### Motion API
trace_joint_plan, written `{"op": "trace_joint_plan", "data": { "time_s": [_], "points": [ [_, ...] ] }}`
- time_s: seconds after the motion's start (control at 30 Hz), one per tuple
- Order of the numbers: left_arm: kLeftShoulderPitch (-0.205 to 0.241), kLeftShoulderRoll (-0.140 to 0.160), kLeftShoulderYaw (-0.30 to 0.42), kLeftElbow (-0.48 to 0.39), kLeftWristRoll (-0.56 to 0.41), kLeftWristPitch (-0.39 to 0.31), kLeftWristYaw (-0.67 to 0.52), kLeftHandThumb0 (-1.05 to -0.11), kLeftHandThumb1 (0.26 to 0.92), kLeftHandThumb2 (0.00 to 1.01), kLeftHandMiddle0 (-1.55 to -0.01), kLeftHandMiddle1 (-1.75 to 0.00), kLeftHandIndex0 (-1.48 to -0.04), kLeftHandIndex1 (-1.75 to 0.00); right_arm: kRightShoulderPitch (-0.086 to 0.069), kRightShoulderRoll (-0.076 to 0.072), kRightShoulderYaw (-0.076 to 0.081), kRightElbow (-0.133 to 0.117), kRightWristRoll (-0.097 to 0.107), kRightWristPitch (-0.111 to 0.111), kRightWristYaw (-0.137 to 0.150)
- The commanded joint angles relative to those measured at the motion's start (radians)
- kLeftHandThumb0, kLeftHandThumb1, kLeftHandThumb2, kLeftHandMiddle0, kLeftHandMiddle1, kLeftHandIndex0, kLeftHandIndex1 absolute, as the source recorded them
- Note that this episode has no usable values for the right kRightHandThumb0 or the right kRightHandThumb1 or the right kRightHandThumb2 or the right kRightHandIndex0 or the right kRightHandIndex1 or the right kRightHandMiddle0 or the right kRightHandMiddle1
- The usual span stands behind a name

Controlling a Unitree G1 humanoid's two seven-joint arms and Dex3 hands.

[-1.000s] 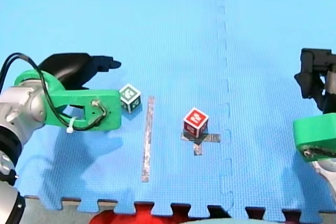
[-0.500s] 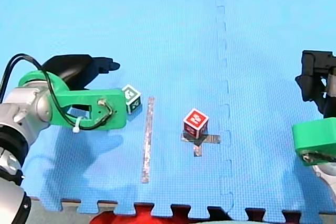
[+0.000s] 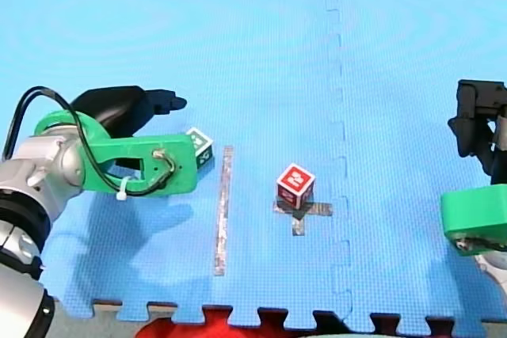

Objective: Stack cube left

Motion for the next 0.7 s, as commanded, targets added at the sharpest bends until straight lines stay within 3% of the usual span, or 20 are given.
{"op": "trace_joint_plan", "data": {
  "time_s": [0.0, 0.13, 0.37, 0.67],
  "points": [
    [0.003, -0.002, 0.005, 0.003, -0.006, 0.0, -0.008, -1.048, 0.913, 0.01, -0.97, -1.75, -0.47, -0.01, 0.008, -0.001, -0.001, -0.014, 0.0, 0.01, -0.003],
    [0.005, -0.007, 0.012, 0.007, -0.017, -0.004, -0.018, -1.047, 0.911, 0.0, -0.97, -1.75, -0.48, -0.01, 0.017, -0.001, -0.001, -0.034, -0.001, 0.021, 0.0],
    [0.009, -0.002, 0.023, 0.006, -0.031, -0.01, -0.043, -1.048, 0.9, 0.0, -0.79, -1.73, -0.47, 0.0, 0.027, 0.002, 0.002, -0.061, -0.006, 0.037, 0.003],
    [0.019, -0.007, 0.032, 0.005, -0.043, -0.014, -0.072, -1.048, 0.902, 0.0, -0.79, -1.65, -0.49, -0.01, 0.037, 0.003, 0.004, -0.075, -0.01, 0.044, 0.0]
  ]
}}
